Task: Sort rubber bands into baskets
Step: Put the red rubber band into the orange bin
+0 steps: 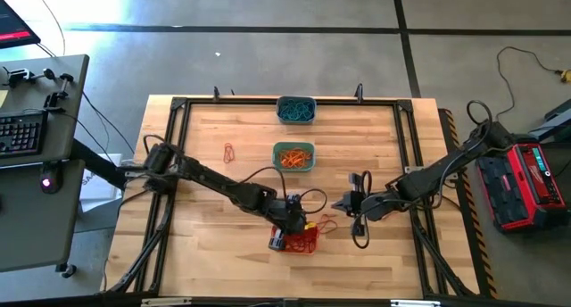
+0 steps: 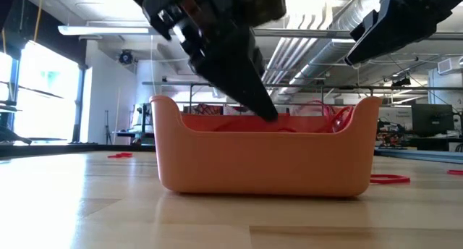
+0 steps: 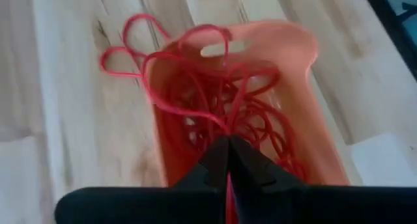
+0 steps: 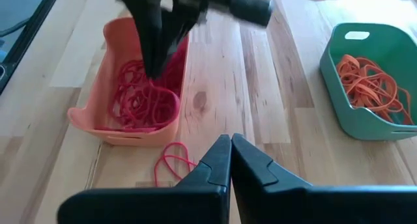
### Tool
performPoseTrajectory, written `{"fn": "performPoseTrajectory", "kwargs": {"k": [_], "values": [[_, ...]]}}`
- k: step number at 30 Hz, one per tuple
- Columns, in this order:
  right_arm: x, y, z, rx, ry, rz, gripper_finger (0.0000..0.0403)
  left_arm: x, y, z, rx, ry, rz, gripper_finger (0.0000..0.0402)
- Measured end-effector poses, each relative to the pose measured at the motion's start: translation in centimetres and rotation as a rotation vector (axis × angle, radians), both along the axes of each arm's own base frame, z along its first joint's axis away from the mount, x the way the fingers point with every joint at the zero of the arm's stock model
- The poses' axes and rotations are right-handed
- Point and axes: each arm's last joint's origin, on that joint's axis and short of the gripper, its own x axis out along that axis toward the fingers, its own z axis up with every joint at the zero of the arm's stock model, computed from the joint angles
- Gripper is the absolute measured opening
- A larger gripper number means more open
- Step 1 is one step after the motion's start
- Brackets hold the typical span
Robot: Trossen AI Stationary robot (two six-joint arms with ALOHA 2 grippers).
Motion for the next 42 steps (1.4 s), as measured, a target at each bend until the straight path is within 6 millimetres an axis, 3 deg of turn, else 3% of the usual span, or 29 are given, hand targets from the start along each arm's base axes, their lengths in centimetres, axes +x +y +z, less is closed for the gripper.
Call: {"fn": "performPoseTrajectory", "kwargs": {"k": [6, 14, 20, 31, 42], "values": [[-0.1, 0.0, 0.0, -0.014, 0.011, 0.021, 0.0, 0.4, -0.1, -2.1, -0.021, 0.051, 0.047, 0.0], [-0.1, 0.0, -0.1, -0.009, 0.021, 0.032, 0.0, 0.2, 0.2, -2.4, -0.036, 0.092, 0.075, 0.0], [-0.2, 0.0, -0.2, -0.014, 0.031, 0.032, 0.0, 0.5, 0.0, -1.8, -0.035, 0.092, 0.073, 0.0005], [-0.2, 0.0, -0.2, -0.011, 0.038, 0.033, 0.0, 1.6, -0.8, 0.6, -0.02, 0.023, 0.007, 0.0067], [-0.3, 0.0, -0.2, -0.012, 0.042, 0.037, 0.0, 2.1, -0.1, -1.3, -0.028, 0.076, 0.011, 0.0003]]}}
